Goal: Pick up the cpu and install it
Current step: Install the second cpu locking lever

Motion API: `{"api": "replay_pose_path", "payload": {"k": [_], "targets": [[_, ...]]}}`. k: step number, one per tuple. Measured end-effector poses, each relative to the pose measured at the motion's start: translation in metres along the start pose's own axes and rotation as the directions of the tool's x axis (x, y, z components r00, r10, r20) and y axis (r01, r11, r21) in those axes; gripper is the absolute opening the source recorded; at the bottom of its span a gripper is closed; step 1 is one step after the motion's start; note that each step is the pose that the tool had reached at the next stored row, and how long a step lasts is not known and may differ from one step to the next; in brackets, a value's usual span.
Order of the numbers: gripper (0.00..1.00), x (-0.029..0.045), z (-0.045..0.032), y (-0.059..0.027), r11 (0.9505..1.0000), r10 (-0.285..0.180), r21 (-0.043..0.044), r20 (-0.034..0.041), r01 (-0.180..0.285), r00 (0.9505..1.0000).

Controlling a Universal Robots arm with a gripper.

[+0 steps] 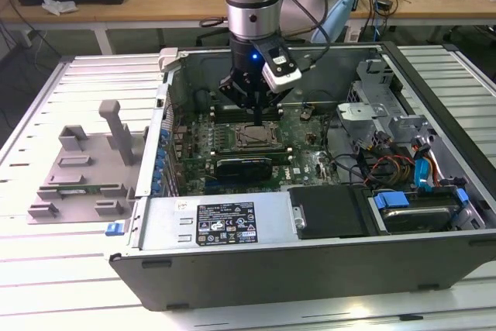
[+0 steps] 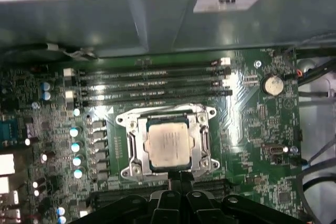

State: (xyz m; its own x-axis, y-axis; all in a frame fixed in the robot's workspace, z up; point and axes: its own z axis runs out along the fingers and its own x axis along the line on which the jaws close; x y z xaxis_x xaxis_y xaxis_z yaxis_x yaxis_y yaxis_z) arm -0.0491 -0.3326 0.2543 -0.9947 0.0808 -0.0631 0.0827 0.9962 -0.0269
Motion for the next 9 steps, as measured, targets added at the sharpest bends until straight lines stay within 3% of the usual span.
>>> {"api": "replay_pose_path", "payload": {"k": [9], "targets": [[0.11,-0.0015,0.0035,-0.0267,0.9996,-0.028,-0.0017,0.0008,0.028,0.9996]]}}
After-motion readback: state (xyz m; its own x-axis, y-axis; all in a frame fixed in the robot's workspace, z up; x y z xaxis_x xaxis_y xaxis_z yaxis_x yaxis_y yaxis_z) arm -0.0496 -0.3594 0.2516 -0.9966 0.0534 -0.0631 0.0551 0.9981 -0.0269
